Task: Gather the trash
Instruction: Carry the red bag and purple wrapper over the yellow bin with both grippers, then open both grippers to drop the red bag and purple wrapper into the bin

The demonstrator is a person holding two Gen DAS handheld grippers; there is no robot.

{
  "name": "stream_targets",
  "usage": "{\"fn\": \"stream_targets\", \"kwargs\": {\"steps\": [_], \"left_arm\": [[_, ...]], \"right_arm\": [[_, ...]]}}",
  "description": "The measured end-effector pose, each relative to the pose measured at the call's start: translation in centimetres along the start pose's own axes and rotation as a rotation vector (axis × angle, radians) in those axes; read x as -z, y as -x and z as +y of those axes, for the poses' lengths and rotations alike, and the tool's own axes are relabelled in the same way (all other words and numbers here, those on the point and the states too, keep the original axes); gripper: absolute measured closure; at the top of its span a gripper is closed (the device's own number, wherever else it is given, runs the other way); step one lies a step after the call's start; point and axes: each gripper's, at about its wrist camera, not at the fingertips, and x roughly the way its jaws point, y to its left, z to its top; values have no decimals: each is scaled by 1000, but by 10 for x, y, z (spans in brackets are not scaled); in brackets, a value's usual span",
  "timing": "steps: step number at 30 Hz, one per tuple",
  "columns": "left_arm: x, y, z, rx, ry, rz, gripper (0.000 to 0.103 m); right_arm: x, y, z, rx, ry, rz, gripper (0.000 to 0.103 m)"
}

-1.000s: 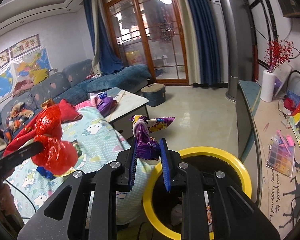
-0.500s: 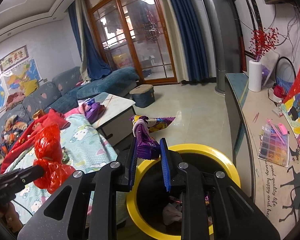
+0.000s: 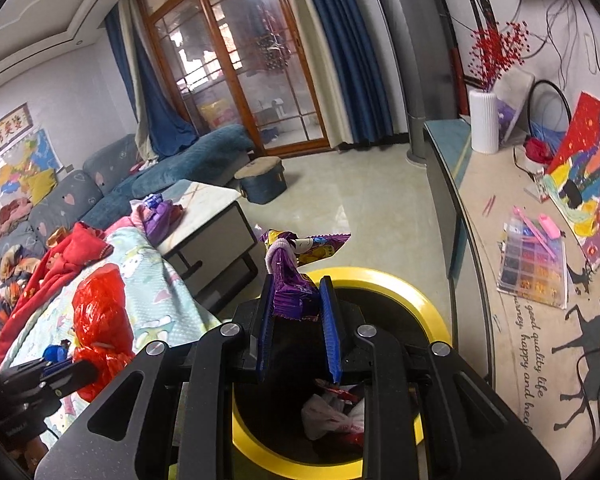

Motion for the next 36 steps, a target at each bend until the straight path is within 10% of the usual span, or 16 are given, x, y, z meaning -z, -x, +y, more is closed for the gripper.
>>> {"fn": "stream_targets", "kwargs": {"steps": [32,36], "left_arm": [[10,-86,-25,65,-65,152,92],[10,-82,-22,56,-55,140,74]], "right_arm": [[28,-38,-46,36,-95,153,71],[28,-38,-47,35,-102,147,62]]}}
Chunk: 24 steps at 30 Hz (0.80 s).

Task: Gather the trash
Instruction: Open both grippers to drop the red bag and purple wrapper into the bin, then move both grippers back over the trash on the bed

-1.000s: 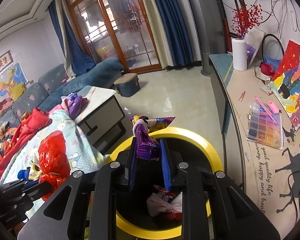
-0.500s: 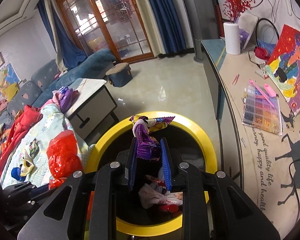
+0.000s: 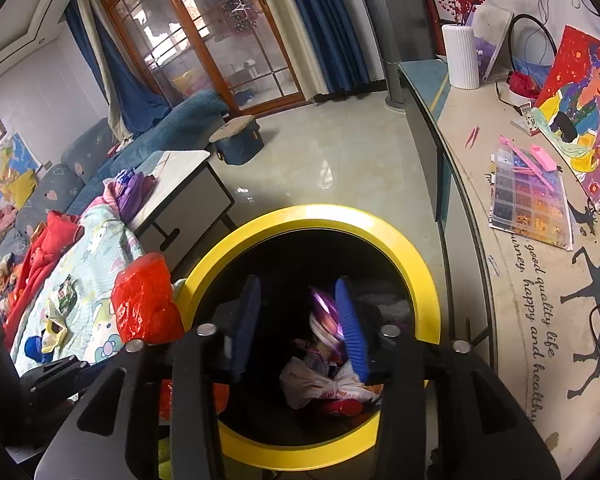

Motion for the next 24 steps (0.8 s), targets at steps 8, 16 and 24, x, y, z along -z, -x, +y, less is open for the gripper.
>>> {"fn": "stream_targets", "kwargs": {"steps": [8,16,24], "left_arm": [[-2,25,12,-4,58,-71,24],[-3,58,22,-67,81,-136,13],[2,93,38,-136,112,-191,11]], "right_arm": [[-5,12,4,1,-7,-44,45],[-10,31,28,-31,22,-101,31],[-11,53,63,-38,88,-170,24]]}}
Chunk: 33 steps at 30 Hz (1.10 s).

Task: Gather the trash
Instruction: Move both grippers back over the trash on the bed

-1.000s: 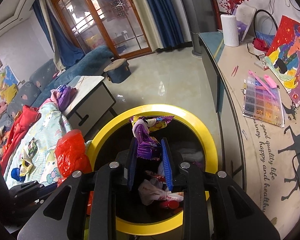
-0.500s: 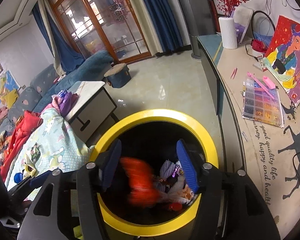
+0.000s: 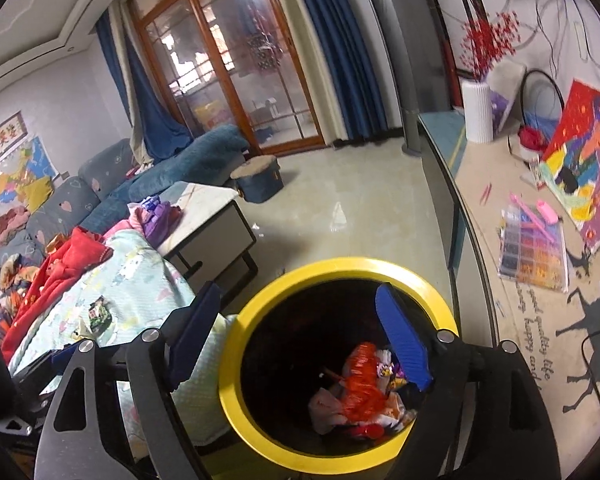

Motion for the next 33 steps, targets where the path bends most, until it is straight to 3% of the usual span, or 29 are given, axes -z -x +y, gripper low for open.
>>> {"fn": "stream_targets", "kwargs": {"steps": [9,22,33], "left_arm": [[-1,38,24,-62,32,-76,11],[1,89,69,-166,129,-159,11],[7,109,99,-247,168,-188,11]], "right_arm": [[0,16,45,-37,119,-54,15],[3,31,82,-101,181,-99,12],[10,25,118,-168,249,-68,10]]}}
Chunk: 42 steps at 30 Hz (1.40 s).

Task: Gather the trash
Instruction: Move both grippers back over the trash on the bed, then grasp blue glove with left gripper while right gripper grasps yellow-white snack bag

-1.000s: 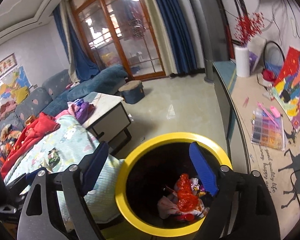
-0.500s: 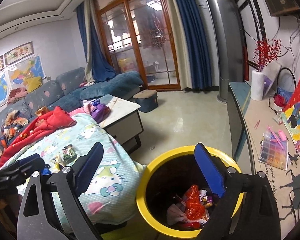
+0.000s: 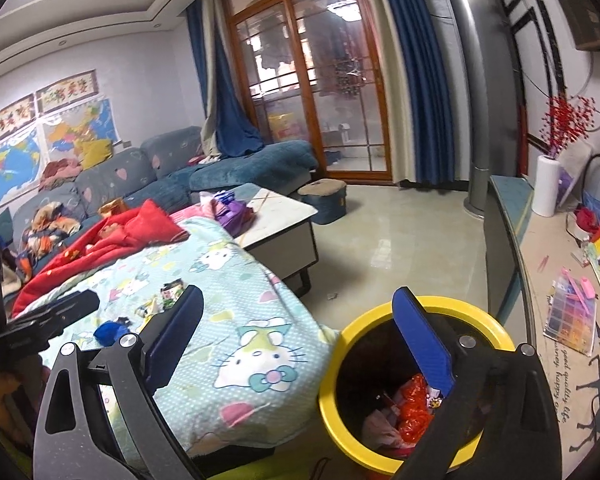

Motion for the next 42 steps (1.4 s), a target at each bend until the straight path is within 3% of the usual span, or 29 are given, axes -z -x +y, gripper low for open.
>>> {"fn": "stream_targets", "kwargs": {"steps": [12,29,31,36,42], "left_arm": [[6,12,37,-109,15,12,11],[14,23,97,-177,122,65,11],[15,22,103,-180,134,70,17],[19,15,110,-170,129,109,46],[24,2,114,-151,107,155,60]], "right_arm": [[1,-29,51,-131,81,69,10],[10,-83,106,-230,161,206,10],[12,-90,111,-234,171,223,10],[18,-106,118,-251,172,265,10],[26,-127,125,-256,192,312,13]]}}
